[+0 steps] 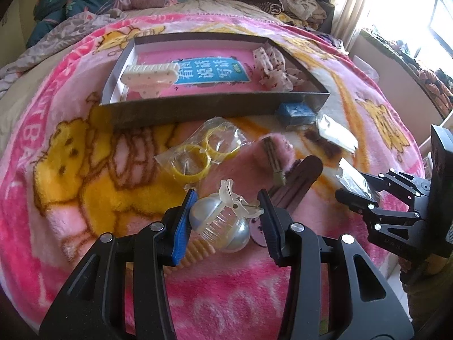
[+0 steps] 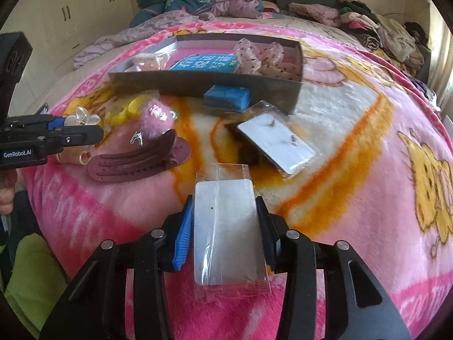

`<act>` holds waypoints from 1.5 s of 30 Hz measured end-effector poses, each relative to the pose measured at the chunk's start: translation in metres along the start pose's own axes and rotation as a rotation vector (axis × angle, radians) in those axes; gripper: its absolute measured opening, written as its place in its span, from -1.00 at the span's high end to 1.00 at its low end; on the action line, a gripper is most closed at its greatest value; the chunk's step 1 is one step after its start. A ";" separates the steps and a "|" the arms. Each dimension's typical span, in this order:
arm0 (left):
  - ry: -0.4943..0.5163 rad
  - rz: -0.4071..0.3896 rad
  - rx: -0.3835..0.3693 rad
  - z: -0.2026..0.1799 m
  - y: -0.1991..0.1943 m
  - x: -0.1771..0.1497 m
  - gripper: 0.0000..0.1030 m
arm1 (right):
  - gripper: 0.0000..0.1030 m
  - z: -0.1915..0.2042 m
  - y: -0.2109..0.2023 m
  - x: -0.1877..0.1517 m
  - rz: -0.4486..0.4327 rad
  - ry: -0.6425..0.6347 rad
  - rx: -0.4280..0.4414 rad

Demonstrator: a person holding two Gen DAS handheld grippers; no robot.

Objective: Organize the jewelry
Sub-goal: 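Grasp the pearl claw clip with the left tool while the right tool grasps the clear plastic packet, then carry the pearl clip into the box and open the left tool while the right tool carries the packet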

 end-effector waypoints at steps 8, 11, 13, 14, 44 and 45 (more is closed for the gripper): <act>-0.002 -0.034 -0.010 -0.001 -0.011 0.010 0.31 | 0.22 -0.007 -0.023 0.014 -0.058 0.048 0.007; -0.009 -0.043 -0.010 0.001 -0.014 0.014 0.31 | 0.22 -0.006 -0.028 0.023 -0.079 0.058 0.020; -0.012 -0.048 -0.010 0.003 -0.016 0.017 0.31 | 0.22 -0.004 -0.030 0.029 -0.089 0.057 0.027; -0.013 -0.050 -0.010 0.004 -0.017 0.018 0.31 | 0.22 -0.003 -0.031 0.031 -0.094 0.056 0.029; -0.079 -0.105 0.015 0.040 -0.022 0.081 0.31 | 0.22 0.008 -0.010 0.107 -0.167 0.047 0.113; -0.077 -0.107 0.016 0.040 -0.021 0.084 0.31 | 0.22 0.007 -0.010 0.109 -0.167 0.047 0.112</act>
Point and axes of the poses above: each gripper's, at about its wrist camera, not at the fingertips, and y roughly the way its jaws point, z to its left, x to its top, the point moved 3 cm from there along y, roughly the way its jaws point, and after that the axes turned 7 degrees about -x, right-handed, at the moved point
